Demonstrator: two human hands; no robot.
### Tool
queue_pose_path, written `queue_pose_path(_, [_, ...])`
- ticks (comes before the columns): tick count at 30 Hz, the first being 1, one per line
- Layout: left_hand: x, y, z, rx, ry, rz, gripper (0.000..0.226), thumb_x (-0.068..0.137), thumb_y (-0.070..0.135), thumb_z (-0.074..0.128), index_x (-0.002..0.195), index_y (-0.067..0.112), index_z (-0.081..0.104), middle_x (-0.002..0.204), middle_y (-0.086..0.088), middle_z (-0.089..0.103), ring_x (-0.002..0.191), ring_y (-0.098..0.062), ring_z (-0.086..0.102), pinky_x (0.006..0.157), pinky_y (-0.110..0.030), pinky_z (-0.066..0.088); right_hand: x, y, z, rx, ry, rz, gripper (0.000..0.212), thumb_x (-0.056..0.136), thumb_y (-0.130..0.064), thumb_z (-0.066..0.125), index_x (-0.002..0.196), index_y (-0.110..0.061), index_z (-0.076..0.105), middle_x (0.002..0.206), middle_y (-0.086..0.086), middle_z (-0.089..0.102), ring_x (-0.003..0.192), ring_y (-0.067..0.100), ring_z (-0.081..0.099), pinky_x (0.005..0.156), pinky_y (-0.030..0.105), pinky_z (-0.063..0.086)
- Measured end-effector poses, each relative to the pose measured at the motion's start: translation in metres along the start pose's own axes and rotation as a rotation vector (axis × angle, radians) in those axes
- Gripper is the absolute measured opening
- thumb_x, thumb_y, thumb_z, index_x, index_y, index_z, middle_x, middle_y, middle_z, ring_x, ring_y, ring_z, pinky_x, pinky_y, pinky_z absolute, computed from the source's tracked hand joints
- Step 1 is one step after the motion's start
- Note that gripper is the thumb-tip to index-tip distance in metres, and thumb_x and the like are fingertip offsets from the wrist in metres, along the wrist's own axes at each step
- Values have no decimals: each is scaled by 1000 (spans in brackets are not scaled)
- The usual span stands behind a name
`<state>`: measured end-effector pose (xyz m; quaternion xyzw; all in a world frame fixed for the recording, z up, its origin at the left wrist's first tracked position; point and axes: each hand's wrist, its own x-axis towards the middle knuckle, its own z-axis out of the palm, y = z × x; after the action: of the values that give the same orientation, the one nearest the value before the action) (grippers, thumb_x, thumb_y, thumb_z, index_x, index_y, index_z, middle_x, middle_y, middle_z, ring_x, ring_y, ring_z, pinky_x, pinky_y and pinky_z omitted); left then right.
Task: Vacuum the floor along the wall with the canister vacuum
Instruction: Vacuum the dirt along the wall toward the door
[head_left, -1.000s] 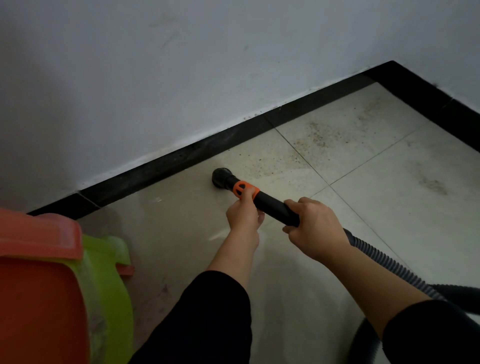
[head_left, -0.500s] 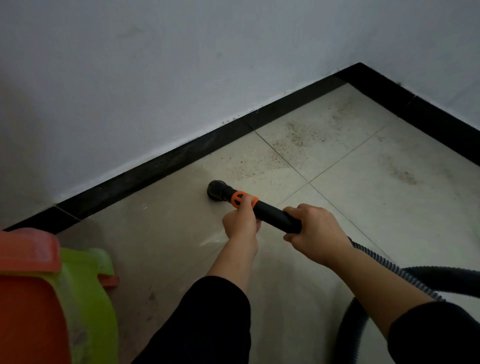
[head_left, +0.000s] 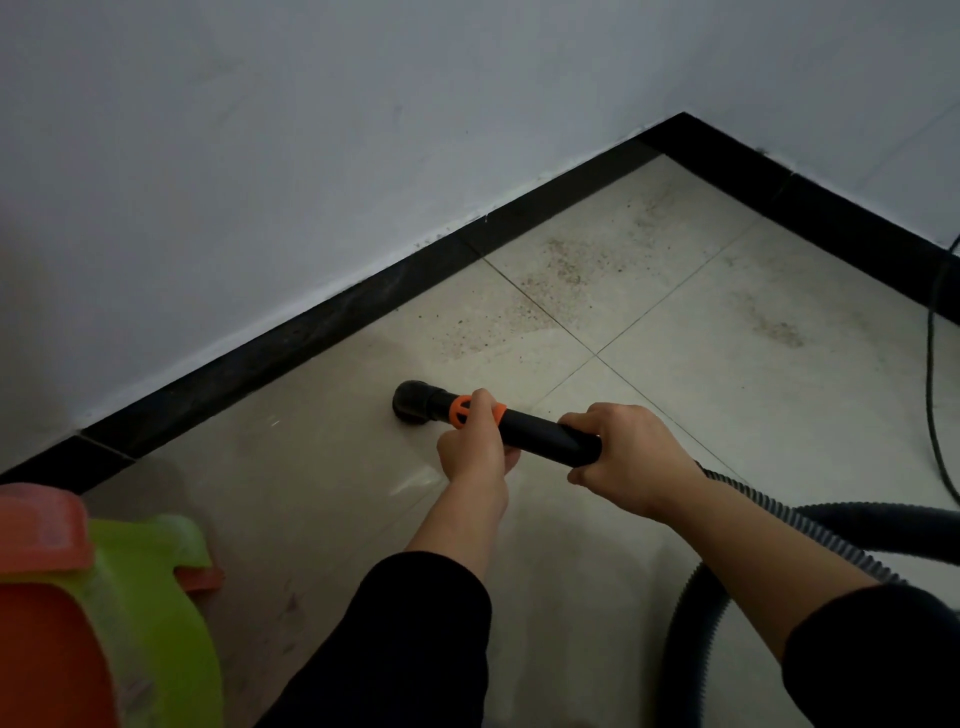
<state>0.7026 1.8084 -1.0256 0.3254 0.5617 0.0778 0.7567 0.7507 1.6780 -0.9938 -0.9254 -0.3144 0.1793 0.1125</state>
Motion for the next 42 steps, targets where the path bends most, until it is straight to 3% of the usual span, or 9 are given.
queue_pose_path(4, [-1,-6,11,-7,-62,-19,28,86,21,65,106,4,53,93,-12,65,86,-22,68,63,-25,57,2,13,-11,-40,6,18,29,77,-17,68,105,-25,67,85,-1,60,80,18,56,70,31,49])
queue_pose_path(10, [7,-5,28,-13,-165,-20,16,88,20,66,90,9,56,96,-12,67,82,-18,68,67,-24,57,18,30,-18,-32,4,19,29,77,-18,71,105,-24,68,83,1,60,79,19,56,69,31,47])
queue_pose_path(18, [3,-9,49,-15,-170,-30,17,89,19,66,97,7,57,94,-10,66,79,-17,68,65,-23,58,20,52,-23,-1,18,0,28,79,-19,69,106,-25,66,82,0,56,78,20,54,65,30,42])
queue_pose_path(24, [-14,-34,54,-18,-192,-58,29,88,18,66,111,4,57,101,-12,67,86,-20,70,73,-26,59,-5,69,-29,-11,-3,9,29,78,-19,71,106,-25,66,78,-4,53,75,18,51,61,26,33])
queue_pose_path(29, [-29,-46,59,-21,-236,-98,31,89,19,66,113,4,54,102,-12,66,87,-22,70,67,-24,59,-26,78,-38,-31,-11,48,30,79,-21,72,108,-25,66,81,-3,55,77,17,53,66,29,40])
queue_pose_path(34, [-44,-58,65,-12,-282,-159,34,88,18,67,116,4,54,101,-12,67,84,-21,70,64,-23,60,-48,87,-44,-62,-9,104,28,79,-21,70,106,-25,66,79,-5,52,76,17,52,63,27,36])
queue_pose_path(42, [-57,-72,83,57,-374,-202,36,90,23,66,116,2,55,105,-12,66,83,-19,68,64,-22,59,-71,100,-54,-100,-6,220,26,80,-20,67,106,-25,66,82,-3,53,77,17,54,68,29,47])
